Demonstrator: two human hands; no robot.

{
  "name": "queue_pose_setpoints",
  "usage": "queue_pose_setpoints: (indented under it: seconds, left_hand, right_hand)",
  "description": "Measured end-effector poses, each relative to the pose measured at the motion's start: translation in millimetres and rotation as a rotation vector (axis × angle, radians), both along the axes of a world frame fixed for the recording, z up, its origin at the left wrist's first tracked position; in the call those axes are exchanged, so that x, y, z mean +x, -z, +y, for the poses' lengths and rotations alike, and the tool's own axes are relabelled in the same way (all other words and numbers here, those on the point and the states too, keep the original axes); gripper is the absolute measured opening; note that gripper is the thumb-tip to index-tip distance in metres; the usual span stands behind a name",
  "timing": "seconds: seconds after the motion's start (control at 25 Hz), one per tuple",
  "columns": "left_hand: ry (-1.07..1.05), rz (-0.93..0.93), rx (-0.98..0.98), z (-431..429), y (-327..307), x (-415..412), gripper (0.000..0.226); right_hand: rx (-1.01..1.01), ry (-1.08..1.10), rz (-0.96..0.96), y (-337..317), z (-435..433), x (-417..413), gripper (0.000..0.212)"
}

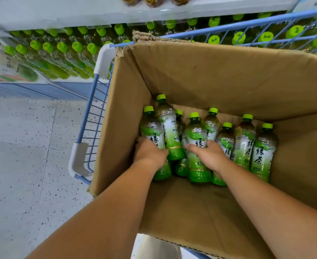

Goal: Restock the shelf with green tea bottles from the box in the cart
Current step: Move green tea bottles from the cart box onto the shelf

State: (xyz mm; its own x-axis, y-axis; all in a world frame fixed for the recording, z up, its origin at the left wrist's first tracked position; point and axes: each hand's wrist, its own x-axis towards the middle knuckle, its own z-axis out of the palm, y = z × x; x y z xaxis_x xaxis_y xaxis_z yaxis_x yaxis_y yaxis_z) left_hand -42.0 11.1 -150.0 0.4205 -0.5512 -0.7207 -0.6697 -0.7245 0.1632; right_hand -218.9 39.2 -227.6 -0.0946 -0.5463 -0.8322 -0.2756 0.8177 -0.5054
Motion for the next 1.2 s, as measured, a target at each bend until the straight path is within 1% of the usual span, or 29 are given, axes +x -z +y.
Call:
queue_pose_setpoints:
  seconds: [0.04,0.08,0.12,0.16,0.24,0.36,0.4,0.48,0.56,0.68,0.8,0.88,0.92,1.0,1.08,1.12,1.16,1.2]
  left_hand:
    - [-0.017,0.026,0.001,1,3,2,0.055]
    - [-0.050,0.059,0.003,1,4,3,0.045]
    - [-0.093,0.090,0.004,2,4,4,0.038]
    - [-0.132,0.117,-0.003,3,4,4,0.037]
    - [-0.160,0.156,-0.024,3,2,1,0.042]
    - [-0.154,0.208,-0.063,1,-13,-9,0.056]
    - [-0.156,0.241,-0.082,-1,-21,-12,0.061]
    - [-0.164,0.307,-0.118,-1,-39,-16,0.071]
    - [-0.152,0.335,-0.155,0,-60,-17,0.069]
    - [-0.185,0.385,-0.214,7,-95,-14,0.067]
    - [-0.167,0.417,-0.216,19,-132,-7,0.074]
    - [-0.131,0.432,-0.228,26,-153,0,0.078]
    - [-0.117,0.453,-0.241,29,-166,4,0.076]
    - [-0.102,0.516,-0.267,37,-187,12,0.065]
    - [-0.071,0.573,-0.337,44,-208,22,0.045]
    - [-0.052,0.604,-0.388,48,-219,29,0.038]
    - [-0.030,0.626,-0.439,49,-229,36,0.039]
    - [-0.007,0.637,-0.477,49,-238,45,0.044]
  right_hand:
    - [0.006,0.004,0.009,-2,1,-4,0.053]
    - [0.012,-0.002,0.015,-2,2,-9,0.064]
    - [0.016,0.002,0.014,-2,3,-15,0.074]
    - [0.019,0.012,0.002,-3,4,-20,0.077]
    - [0.005,0.024,-0.013,-12,5,-29,0.070]
    - [-0.034,0.039,0.003,-27,7,-36,0.052]
    - [-0.053,0.050,0.013,-34,8,-37,0.050]
    - [-0.092,0.074,0.045,-51,10,-36,0.054]
    - [-0.107,0.109,0.073,-76,14,-37,0.053]
    - [-0.111,0.166,0.065,-121,24,-33,0.052]
    - [-0.123,0.191,0.054,-167,35,-25,0.045]
    - [-0.126,0.174,0.041,-193,39,-18,0.047]
    - [-0.129,0.162,0.034,-206,40,-14,0.050]
    - [-0.142,0.139,0.025,-232,41,-5,0.052]
    - [-0.180,0.120,0.009,-256,41,3,0.055]
    - [-0.207,0.110,0.009,-270,41,10,0.057]
    - [-0.237,0.108,0.016,-282,40,17,0.057]
    - [-0.271,0.111,0.026,-293,39,23,0.054]
